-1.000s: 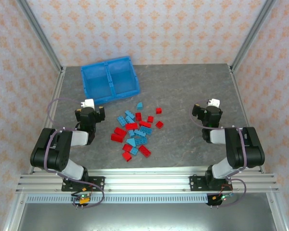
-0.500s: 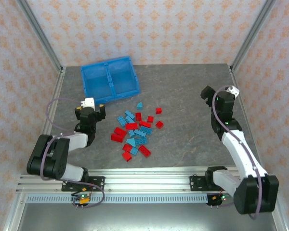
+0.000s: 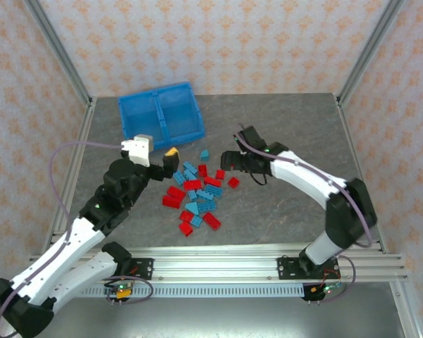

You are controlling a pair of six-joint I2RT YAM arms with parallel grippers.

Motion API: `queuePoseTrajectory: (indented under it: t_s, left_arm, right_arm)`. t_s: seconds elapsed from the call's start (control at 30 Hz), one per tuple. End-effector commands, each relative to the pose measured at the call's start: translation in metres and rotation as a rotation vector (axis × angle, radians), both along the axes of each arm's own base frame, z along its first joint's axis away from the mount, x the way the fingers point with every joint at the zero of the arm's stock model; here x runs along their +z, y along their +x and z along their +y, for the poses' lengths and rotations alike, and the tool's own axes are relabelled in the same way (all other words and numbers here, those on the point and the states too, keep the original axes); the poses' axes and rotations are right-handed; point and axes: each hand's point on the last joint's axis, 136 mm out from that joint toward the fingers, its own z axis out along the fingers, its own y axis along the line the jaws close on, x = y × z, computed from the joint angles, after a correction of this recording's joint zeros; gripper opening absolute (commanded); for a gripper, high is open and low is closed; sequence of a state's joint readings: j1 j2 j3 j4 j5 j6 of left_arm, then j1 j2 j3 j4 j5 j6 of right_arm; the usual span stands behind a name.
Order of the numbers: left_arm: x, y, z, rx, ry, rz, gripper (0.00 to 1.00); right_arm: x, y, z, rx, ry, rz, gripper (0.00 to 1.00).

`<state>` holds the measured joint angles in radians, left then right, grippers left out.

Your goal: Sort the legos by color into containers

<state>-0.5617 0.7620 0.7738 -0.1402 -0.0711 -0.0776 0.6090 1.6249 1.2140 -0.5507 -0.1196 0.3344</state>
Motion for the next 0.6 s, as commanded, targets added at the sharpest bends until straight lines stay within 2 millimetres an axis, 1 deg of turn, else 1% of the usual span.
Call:
queuePoseTrajectory:
  t_s: [0.0,0.07,0.1,0.17,0.2,0.23,0.27,0.3,0.37,0.4,0.47,0.53,0.57]
  left_arm:
    - [-0.029,-0.048,-0.022,-0.279,0.245,0.199,1.0]
    - [-0.032,-0.069,-0.028,-0.421,0.347,0.221,1.0]
    - [-0.04,-0.079,-0.031,-0.492,0.401,0.225,1.0]
    - [-0.06,-0.095,-0.035,-0.601,0.456,0.247,1.0]
    - [-0.07,-0.104,-0.04,-0.665,0.464,0.255,1.0]
    - [-0.079,-0.111,-0.044,-0.715,0.462,0.257,1.0]
    - [-0.087,-0.116,-0.048,-0.752,0.45,0.252,1.0]
    - [-0.093,-0.119,-0.052,-0.778,0.435,0.243,1.0]
    - [-0.104,-0.125,-0.056,-0.83,0.438,0.222,1.0]
    - [-0.106,-0.128,-0.056,-0.851,0.454,0.211,1.0]
    - [-0.107,-0.124,-0.053,-0.824,0.47,0.208,1.0]
    - [-0.103,-0.12,-0.051,-0.801,0.473,0.199,1.0]
    - [-0.102,-0.12,-0.051,-0.798,0.473,0.188,1.0]
  right_arm:
    - [-0.012,0.024,-0.015,0.001,-0.188,-0.016,0.96]
    - [-0.024,0.038,-0.01,0.017,-0.226,-0.006,0.95]
    - [-0.032,0.045,-0.007,0.018,-0.228,0.0,0.94]
    - [-0.049,0.055,-0.001,0.018,-0.212,0.045,0.91]
    - [-0.058,0.059,0.002,0.018,-0.211,0.068,0.87]
    - [-0.062,0.063,0.004,0.014,-0.21,0.07,0.83]
    - [-0.07,0.067,0.006,0.011,-0.212,0.075,0.78]
    - [-0.075,0.069,0.008,0.007,-0.207,0.082,0.72]
    - [-0.083,0.071,0.008,-0.001,-0.21,0.104,0.64]
    - [-0.088,0.07,0.009,0.001,-0.217,0.118,0.6]
    - [-0.092,0.068,0.009,0.001,-0.213,0.126,0.5]
    - [-0.089,0.066,0.007,-0.006,-0.205,0.116,0.42]
    - [-0.084,0.065,0.007,-0.008,-0.194,0.102,0.38]
